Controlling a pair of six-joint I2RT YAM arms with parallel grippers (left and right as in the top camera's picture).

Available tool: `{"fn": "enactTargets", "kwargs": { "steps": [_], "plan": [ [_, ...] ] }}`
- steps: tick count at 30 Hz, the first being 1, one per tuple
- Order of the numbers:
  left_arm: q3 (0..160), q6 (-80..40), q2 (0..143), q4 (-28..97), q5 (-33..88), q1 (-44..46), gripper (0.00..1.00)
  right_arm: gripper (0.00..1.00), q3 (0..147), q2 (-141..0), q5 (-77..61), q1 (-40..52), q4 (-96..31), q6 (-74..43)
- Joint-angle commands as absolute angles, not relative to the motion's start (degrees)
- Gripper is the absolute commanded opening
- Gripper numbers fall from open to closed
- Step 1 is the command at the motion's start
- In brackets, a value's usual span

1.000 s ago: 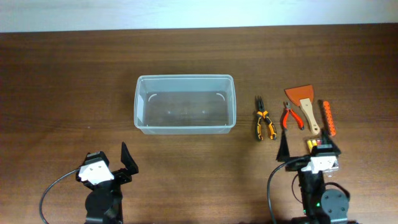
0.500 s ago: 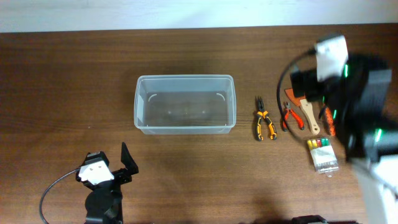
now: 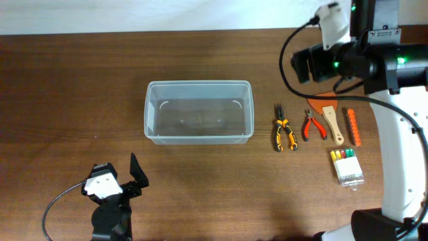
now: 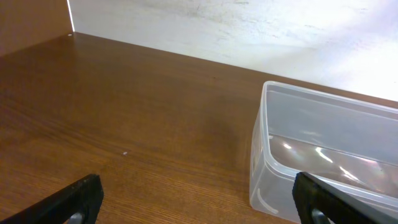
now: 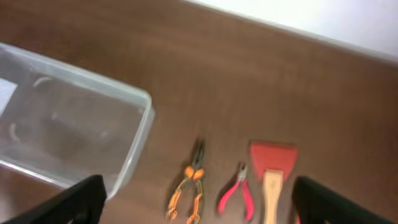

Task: Pack container
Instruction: 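Move the right gripper over the orange-black pliers and lower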

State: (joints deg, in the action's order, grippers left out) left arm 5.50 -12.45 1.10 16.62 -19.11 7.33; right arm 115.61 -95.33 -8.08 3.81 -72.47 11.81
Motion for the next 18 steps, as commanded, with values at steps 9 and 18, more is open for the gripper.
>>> {"fn": "enactTargets", "kwargs": {
  "steps": [9,18],
  "plan": [
    [5.3,-11.9,0.7,16.7,-19.3,7.5,0.99,0.84,107.0,-94.9,1.8,4.3,-81.5,0.3],
    [5.3,-11.9,0.7,16.7,-19.3,7.5,0.99,0.79,87.8,-94.8,1.7,6.5,-71.6,0.3]
  ]
}}
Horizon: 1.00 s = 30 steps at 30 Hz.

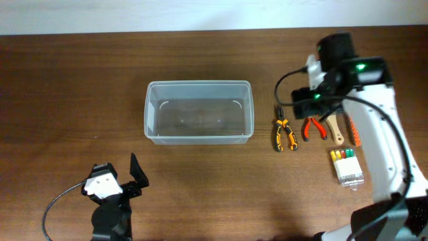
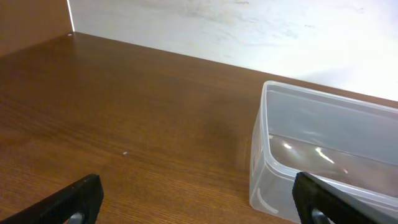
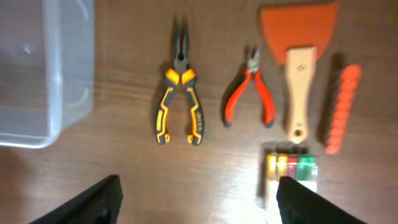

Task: Pack container
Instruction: 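Move the right gripper over the orange-black pliers and lower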

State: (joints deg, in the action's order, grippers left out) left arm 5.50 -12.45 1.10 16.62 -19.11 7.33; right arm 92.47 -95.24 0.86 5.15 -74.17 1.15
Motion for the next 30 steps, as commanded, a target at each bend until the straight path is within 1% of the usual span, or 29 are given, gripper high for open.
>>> {"fn": "enactTargets", "kwargs": {
  "steps": [1,3,5,12,17,21,23,30],
  "plan": [
    [5.3,-11.9,0.7,16.7,-19.3,7.5,0.99,0.79,86.3,-94.8,1.7,6.9,-70.1,0.3],
    [5.3,-11.9,0.7,16.7,-19.3,7.5,0.99,0.75,83.6,-94.9,1.8,7.5,-67.5,0.3],
    [5.3,-11.9,0.7,16.7,-19.3,7.5,0.99,0.66,81.2,-94.9,1.8,7.8,-64.8,0.3],
    [5.3,-11.9,0.7,16.7,-19.3,7.5,0.99,0.65,76.1,-95.0,1.8,7.8,-58.3,0.6],
    [5.3,-11.9,0.7,16.7,-19.3,7.5,0.99,0.64,74.2,-96.0,1.8,7.8,-56.0,2.4],
    [5.3,-11.9,0.7,16.7,-19.3,7.5,0.99,0.59,72.9,-98.0,2.2,7.7,-54.6,3.2],
    [5.3,-11.9,0.7,16.7,-19.3,7.5,0.99,0.53,72.4,-99.0,2.2,7.8,-54.4,4.3],
    [5.3,-11.9,0.7,16.7,-19.3,7.5,0.99,0.52,71.9,-103.8,2.2,7.7,-54.2,4.2]
  ]
}}
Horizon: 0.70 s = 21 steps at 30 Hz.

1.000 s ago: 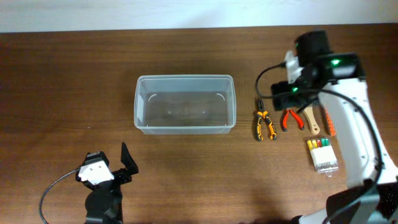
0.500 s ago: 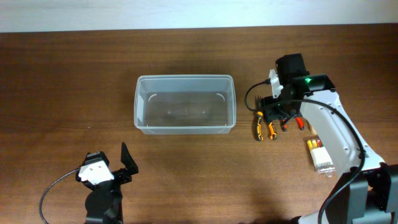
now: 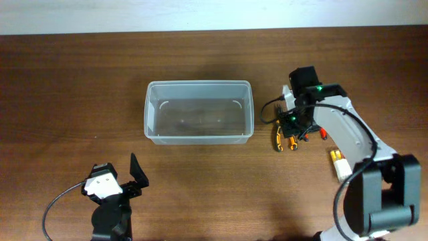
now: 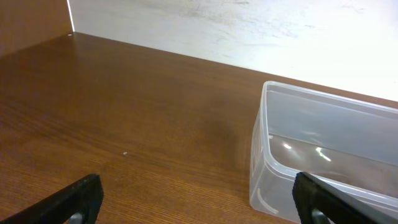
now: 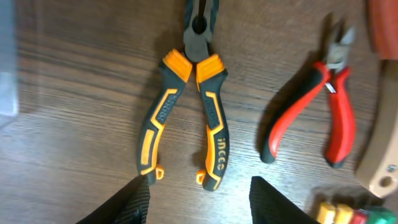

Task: Pack container
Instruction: 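Move the right gripper over the orange-black pliers and lower, then close the right gripper on the orange-black pliers handles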

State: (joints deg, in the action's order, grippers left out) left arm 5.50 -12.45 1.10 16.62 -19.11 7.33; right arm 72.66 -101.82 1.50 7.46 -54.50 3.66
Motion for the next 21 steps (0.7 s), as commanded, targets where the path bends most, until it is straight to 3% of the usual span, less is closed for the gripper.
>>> {"fn": "enactTargets", "kwargs": {
  "steps": [1,9,21],
  "plan": [
    [5.3,-11.9,0.7,16.7,-19.3,7.5,0.99,0.52,71.9,-104.4,2.2,7.7,-54.0,4.3],
    [5.3,-11.9,0.7,16.7,-19.3,7.5,0.99,0.47,71.9,-108.2,2.2,7.7,-51.9,5.8],
    [5.3,-11.9,0.7,16.7,-19.3,7.5,0.99,0.47,71.9,-109.8,2.2,4.7,-49.0,7.1]
  ]
}}
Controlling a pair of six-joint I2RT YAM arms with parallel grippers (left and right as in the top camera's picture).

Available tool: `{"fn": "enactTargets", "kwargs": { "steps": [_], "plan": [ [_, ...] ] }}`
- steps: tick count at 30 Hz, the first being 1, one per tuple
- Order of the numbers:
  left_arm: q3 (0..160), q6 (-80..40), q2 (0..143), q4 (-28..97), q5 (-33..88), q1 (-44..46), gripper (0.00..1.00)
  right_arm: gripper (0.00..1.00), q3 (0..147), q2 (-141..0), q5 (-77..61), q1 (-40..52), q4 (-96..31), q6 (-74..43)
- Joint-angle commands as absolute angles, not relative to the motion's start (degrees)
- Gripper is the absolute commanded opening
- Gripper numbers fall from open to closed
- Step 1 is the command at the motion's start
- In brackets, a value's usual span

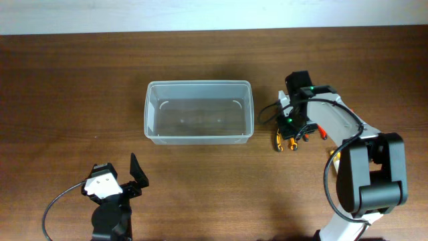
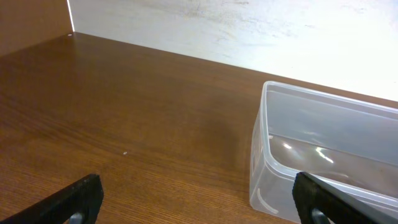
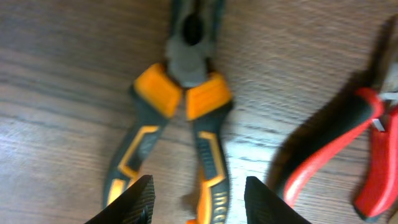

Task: Pack container
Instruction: 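Close the right gripper on the orange-black pliers handles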

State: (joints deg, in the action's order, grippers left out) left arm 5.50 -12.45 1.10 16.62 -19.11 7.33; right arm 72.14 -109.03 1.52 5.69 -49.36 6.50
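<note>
The clear plastic container stands empty mid-table; its near corner shows in the left wrist view. Yellow-and-black pliers lie flat on the wood to its right, handles toward the camera. My right gripper is open and low over them, with one finger on each side of the handles; from overhead it covers most of the pliers. My left gripper is open and holds nothing, near the table's front left.
Red-handled pliers lie close to the right of the yellow pair. The right arm hides the other tools further right in the overhead view. A white wall runs along the far table edge.
My right gripper has come lower over the yellow-and-black pliers, which now fill more of the wrist view. It is still open. The left arm and the container have not moved.
My right arm was first high at the back right, beyond a row of tools. Then it was above that row, looking down on both pliers, a spatula, an orange bar and a marker box. It then hung over the yellow pliers, and now sits closer to them.
</note>
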Motion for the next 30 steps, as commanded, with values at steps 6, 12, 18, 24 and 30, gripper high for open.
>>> {"fn": "enactTargets", "kwargs": {
  "steps": [6,12,18,24,30],
  "plan": [
    [5.3,-11.9,0.7,16.7,-19.3,7.5,0.99,0.47,71.9,-110.0,2.0,4.1,-47.9,7.3],
    [5.3,-11.9,0.7,16.7,-19.3,7.5,0.99,0.41,71.9,-110.0,2.0,4.1,-47.2,7.3],
    [5.3,-11.9,0.7,16.7,-19.3,7.5,0.99,0.4,70.9,-110.1,2.0,4.1,-46.0,7.3],
    [5.3,-11.9,0.7,16.7,-19.3,7.5,0.99,0.4,69.2,-110.1,2.0,4.1,-44.4,7.3],
    [5.3,-11.9,0.7,16.7,-19.3,7.5,0.99,0.39,68.7,-110.1,2.0,4.1,-43.7,7.3]
  ]
}}
